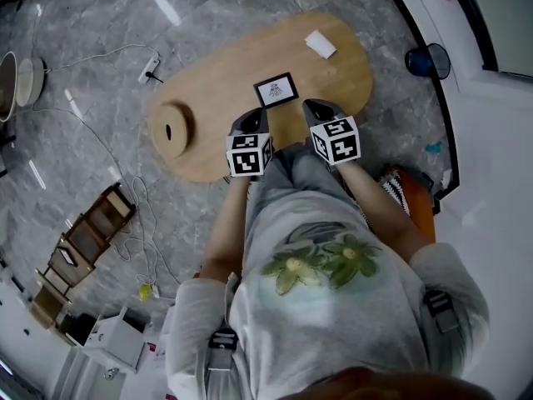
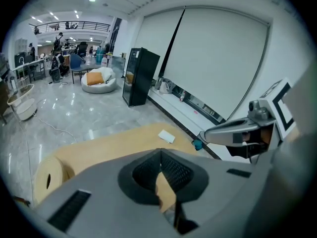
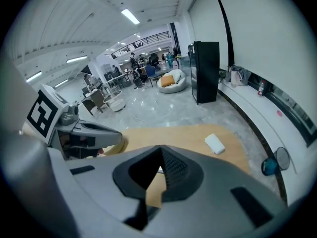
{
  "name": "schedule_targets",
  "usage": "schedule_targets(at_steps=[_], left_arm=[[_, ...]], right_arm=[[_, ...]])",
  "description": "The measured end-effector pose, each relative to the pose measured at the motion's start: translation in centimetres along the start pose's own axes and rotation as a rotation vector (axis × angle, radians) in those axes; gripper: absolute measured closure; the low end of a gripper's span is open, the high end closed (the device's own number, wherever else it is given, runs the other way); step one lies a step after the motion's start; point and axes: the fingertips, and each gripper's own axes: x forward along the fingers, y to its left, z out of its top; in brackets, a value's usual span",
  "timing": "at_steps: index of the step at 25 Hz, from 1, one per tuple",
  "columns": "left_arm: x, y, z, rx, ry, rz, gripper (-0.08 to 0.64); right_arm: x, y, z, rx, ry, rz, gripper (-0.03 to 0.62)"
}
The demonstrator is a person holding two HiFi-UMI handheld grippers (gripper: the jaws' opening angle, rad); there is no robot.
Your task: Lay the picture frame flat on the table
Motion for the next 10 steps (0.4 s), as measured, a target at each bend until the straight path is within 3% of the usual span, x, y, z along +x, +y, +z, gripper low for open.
schedule_targets(at_steps=[10], left_arm=[[-3.8,-1.4,-0.3,0.037,-0.010,-0.040,0.543]], right_arm=[[-2.5,2.3,0.1,-0.027,0.008,0.025,0.586]])
